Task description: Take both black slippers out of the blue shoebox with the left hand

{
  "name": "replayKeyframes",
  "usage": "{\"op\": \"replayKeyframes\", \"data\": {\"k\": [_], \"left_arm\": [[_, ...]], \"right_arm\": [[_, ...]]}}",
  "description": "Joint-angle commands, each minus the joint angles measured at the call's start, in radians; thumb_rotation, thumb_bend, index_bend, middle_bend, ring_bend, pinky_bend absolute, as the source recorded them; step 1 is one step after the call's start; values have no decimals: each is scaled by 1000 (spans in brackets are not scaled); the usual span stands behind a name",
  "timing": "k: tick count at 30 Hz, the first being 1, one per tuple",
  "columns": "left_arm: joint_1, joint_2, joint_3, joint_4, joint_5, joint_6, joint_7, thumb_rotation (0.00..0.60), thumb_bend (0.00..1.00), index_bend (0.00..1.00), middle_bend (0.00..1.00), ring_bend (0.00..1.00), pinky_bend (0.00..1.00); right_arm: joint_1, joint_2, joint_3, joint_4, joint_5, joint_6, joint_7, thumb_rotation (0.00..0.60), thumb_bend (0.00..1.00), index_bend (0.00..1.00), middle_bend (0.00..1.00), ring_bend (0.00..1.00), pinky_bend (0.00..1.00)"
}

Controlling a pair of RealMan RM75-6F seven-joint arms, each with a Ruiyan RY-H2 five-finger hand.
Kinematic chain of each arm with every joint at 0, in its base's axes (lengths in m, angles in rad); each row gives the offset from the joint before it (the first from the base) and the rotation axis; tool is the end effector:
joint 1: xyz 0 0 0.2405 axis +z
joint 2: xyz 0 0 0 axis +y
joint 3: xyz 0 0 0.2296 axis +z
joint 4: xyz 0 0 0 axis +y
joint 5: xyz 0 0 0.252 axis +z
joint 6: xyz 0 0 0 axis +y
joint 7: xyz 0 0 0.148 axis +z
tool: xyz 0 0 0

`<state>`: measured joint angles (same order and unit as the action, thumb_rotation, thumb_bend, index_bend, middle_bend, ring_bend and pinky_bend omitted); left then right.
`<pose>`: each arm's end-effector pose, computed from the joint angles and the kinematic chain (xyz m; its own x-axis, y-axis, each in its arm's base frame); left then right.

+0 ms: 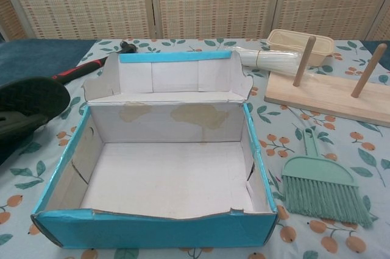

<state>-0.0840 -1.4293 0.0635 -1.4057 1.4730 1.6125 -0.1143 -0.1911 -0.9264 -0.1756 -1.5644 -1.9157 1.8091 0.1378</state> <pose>-0.3044 0.1577 0.0341 0.1956 -0.0054 0.9807 0.9807 0.0066 -0.1956 -0.3014 -0.0387 0.1600 0.4194 -0.0785 0.9044 -0.8996 -0.1697 0.4024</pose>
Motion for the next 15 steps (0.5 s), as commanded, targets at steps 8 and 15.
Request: {"op": "replayKeyframes", "data": {"k": [8,15], "left_arm": [[22,143,89,-244,71,-85,-49,600,319,0,0,0,64],[51,379,204,-354,237,-39,108,600,340,0,0,0,54]], "right_arm": [[-5,-2,3,0,3,6,-5,465,217,0,0,0,0],[-19,-14,21,-1,35,22,-30,463,217,0,0,0,0]]}}
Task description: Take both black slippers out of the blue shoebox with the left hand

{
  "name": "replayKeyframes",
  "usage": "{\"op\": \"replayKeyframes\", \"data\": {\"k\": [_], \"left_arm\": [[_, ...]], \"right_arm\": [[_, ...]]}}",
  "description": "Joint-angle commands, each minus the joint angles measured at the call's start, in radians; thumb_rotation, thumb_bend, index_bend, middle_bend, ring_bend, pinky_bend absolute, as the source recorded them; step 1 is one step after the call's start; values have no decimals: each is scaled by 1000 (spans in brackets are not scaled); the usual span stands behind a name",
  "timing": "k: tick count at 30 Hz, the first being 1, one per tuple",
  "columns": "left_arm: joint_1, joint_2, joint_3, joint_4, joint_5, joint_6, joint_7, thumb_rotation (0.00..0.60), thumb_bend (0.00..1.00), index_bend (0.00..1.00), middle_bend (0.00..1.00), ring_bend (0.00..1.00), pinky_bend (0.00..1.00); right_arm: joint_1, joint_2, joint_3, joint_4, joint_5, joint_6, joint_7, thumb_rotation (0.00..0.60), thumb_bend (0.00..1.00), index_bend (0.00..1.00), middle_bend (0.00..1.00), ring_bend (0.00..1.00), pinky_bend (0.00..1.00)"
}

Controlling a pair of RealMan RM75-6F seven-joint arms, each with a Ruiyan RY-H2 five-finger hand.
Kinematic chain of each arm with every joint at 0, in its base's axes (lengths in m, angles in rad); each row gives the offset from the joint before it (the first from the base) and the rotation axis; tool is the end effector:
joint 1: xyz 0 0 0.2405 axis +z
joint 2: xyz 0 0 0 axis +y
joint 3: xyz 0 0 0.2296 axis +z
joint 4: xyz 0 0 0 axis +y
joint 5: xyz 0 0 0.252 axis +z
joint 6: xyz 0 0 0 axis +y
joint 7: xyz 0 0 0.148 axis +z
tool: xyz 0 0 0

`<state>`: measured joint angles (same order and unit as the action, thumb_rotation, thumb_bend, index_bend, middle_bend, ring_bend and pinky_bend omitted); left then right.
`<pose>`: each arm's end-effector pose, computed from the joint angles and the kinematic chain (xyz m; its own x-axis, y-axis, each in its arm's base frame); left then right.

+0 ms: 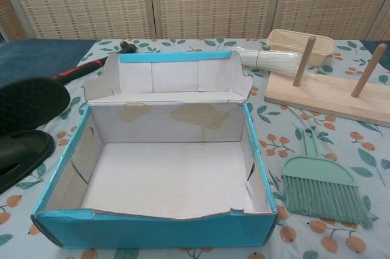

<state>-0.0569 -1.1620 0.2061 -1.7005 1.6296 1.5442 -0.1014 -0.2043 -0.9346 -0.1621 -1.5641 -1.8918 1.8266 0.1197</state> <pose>-0.2770 0.1088 0.0605 0.1804 0.2210 0.9585 0.9833 -0.0638 -0.1703 -0.3027 -0.0388 0.1627 0.4332 -0.0460 0.9001 -0.8949 -0.1412 0.4234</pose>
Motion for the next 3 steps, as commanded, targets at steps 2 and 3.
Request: {"op": "replayKeyframes", "data": {"k": [2,3], "left_arm": [[28,147,68,-72,98,32,152,600,339,0,0,0,48],[30,159,68,-78,108,35,163,600,342,0,0,0,45]], "right_arm": [[-9,-8,9,-5,13,8,-17,464,217,0,0,0,0],[-12,-10,11,-5,14,13,-21,464,216,0,0,0,0]]}}
